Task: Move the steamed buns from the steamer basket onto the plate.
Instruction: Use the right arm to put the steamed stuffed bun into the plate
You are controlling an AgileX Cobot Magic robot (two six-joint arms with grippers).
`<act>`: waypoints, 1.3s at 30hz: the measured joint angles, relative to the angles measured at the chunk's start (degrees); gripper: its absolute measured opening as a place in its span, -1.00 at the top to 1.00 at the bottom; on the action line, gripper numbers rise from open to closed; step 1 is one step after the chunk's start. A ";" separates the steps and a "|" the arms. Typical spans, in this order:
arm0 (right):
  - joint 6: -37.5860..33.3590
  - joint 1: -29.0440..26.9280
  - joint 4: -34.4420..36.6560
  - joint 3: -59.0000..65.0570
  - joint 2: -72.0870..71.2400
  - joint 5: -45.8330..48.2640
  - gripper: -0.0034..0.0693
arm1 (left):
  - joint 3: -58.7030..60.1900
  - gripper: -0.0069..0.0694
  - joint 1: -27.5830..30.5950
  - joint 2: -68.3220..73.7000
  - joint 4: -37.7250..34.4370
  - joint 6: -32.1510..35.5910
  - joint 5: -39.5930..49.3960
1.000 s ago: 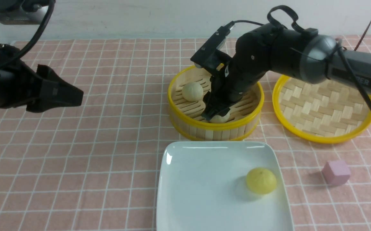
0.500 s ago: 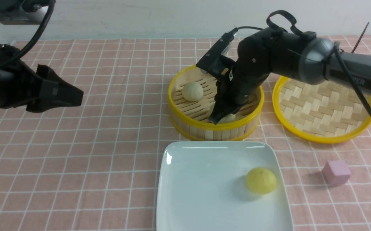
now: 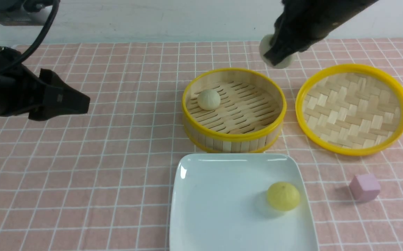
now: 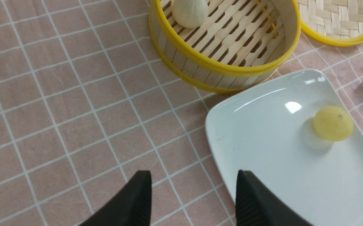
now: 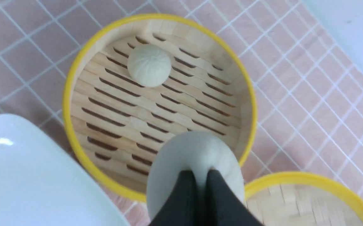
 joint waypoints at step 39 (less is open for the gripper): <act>-31.75 0.00 38.90 34.20 6.95 -19.30 0.72 | 0.00 -0.19 0.00 0.00 -0.05 0.00 -3.17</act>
